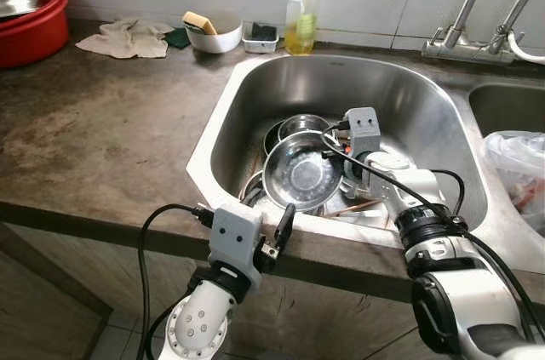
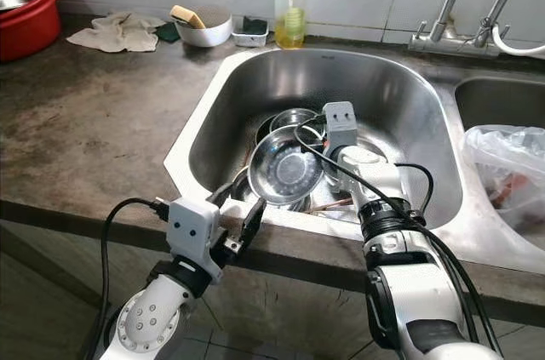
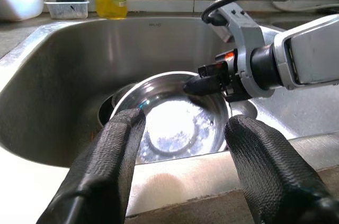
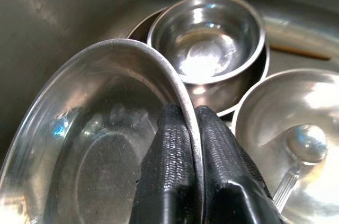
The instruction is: Kitchen organization
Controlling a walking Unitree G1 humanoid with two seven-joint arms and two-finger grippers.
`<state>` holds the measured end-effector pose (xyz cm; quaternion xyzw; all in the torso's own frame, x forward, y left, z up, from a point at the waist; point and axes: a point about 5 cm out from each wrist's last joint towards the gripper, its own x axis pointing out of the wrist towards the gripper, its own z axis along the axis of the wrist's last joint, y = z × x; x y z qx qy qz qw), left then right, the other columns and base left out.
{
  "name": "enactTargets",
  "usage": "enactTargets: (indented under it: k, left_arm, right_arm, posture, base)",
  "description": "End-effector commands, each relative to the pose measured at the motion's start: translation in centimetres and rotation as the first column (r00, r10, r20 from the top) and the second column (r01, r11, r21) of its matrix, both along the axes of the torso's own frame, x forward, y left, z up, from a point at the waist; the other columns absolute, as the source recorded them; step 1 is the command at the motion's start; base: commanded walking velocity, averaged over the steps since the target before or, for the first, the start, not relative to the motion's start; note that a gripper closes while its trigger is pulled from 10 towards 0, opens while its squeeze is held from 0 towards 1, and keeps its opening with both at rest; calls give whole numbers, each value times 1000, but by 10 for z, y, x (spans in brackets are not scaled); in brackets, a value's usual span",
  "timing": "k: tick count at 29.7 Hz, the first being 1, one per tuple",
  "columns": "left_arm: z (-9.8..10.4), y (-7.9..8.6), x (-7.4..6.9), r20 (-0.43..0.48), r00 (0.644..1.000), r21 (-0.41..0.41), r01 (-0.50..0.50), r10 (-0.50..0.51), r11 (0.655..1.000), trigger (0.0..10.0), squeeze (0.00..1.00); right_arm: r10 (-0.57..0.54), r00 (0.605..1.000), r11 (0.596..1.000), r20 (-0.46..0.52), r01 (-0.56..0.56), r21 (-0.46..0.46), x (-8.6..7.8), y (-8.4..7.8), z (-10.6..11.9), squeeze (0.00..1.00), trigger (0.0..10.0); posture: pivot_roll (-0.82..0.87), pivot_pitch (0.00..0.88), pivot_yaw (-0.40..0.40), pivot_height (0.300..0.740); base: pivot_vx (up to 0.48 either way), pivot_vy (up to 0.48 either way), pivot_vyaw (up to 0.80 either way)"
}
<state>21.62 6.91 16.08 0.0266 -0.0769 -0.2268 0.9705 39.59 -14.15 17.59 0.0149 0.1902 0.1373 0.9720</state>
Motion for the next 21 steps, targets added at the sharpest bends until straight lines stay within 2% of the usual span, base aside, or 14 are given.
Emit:
enactTargets:
  k: [1, 7, 8, 10, 11, 12, 14, 15, 16, 17, 21]
  left_arm:
    - [-2, 1, -2, -17, 1000, 11, -14, 15, 1000, 10000, 0]
    - [-2, 0, 2, -16, 1000, 21, -16, 16, 1000, 10000, 0]
    - [-2, 0, 3, -14, 1000, 17, -17, 17, 1000, 10000, 0]
    - [-2, 0, 4, -13, 1000, 17, -18, 18, 1000, 10000, 0]
    - [-1, 0, 5, -9, 1000, 17, -18, 19, 1000, 10000, 0]
    - [-1, 1, 6, -7, 1000, 17, -21, 21, 1000, 10000, 0]
    - [-1, 1, 8, -3, 1000, 20, -24, 24, 1000, 10000, 0]
    - [0, 2, 10, 0, 1000, 19, -27, 27, 999, 10000, 0]
    - [0, 2, 10, 0, 1000, 19, -27, 27, 999, 10000, 0]
    - [1, 2, 11, 4, 1000, 18, -27, 27, 999, 10000, 0]
    - [3, 2, 14, 16, 999, 13, -32, 32, 999, 10000, 0]
  right_arm:
    - [15, 1000, 1000, 15, -15, -12, 2, 3, 3, 1000, 10000]
    - [-14, 998, 1000, 54, 15, -12, 3, -2, 7, 1000, 10000]
    - [-33, 995, 999, 94, 34, -2, 4, -5, 13, 1000, 10000]
    - [-35, 993, 999, 112, 36, -1, 4, -6, 16, 1000, 10000]
    - [-48, 985, 999, 165, 50, -8, 3, -8, 24, 392, 10000]
    - [-58, 977, 998, 207, 61, -10, 3, -9, 30, 0, 10000]
    - [-68, 958, 997, 279, 74, -11, -1, -10, 41, 0, 10000]
    - [-112, 932, 993, 345, 120, -3, -5, -14, 50, 0, 10000]
    - [-112, 932, 993, 345, 120, -3, -5, -14, 50, 0, 10000]
    - [-126, 909, 991, 398, 133, 10, -12, -16, 57, 0, 10000]
    - [-129, 864, 990, 487, 139, 16, -35, -16, 63, 0, 10000]
  posture:
    - [238, 169, -56, 740]
    - [233, 159, -53, 740]
    - [233, 156, -53, 740]
    - [233, 152, -52, 740]
    - [233, 149, -53, 740]
    - [232, 143, -52, 740]
    - [231, 141, -48, 740]
    - [231, 135, -44, 740]
    - [231, 135, -44, 740]
    - [229, 133, -43, 740]
    - [224, 127, -40, 740]
  base:
    - [0, 0, 0]
    - [0, 0, 0]
    - [0, 0, 0]
    - [0, 0, 0]
    - [0, 0, 0]
    - [0, 0, 0]
    - [0, 0, 0]
    - [0, 0, 0]
    - [0, 0, 0]
    - [0, 0, 0]
    - [0, 0, 0]
